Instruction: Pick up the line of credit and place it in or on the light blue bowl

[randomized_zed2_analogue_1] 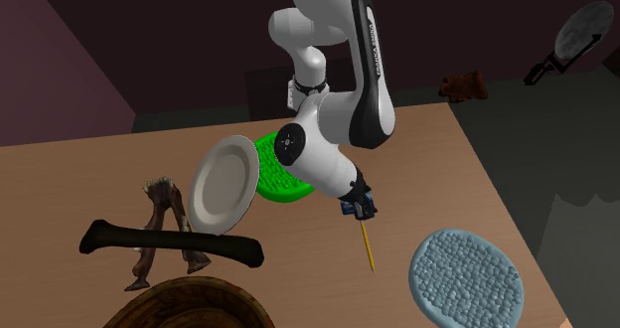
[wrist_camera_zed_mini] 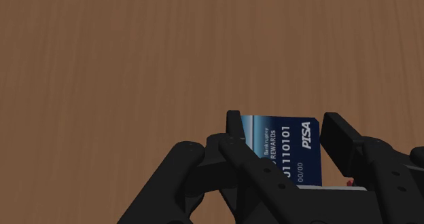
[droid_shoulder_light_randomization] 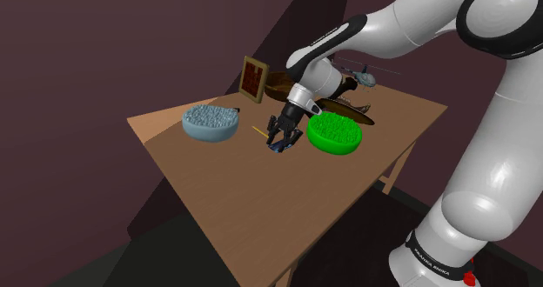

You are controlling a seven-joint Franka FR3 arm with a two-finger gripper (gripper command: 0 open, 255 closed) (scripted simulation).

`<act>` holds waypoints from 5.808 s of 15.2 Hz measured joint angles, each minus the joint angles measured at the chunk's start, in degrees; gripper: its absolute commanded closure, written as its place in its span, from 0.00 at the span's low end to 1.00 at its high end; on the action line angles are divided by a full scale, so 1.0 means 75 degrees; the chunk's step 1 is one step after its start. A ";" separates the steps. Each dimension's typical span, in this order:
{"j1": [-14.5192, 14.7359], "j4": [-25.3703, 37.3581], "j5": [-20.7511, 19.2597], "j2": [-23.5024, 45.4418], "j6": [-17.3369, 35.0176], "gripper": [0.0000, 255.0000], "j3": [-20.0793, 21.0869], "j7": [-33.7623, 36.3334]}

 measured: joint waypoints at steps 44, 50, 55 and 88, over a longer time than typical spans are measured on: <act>0.0022 0.2040 -0.0886 -0.1067 -0.2451 1.00 0.0007 0.2120; 0.0353 0.3836 -0.0944 0.0358 -0.2414 1.00 0.0305 0.2864; 0.0682 0.5734 -0.1134 0.1730 -0.2569 1.00 0.0498 0.3603; 0.1282 0.8548 -0.1428 0.4547 -0.2193 0.00 0.0660 0.4187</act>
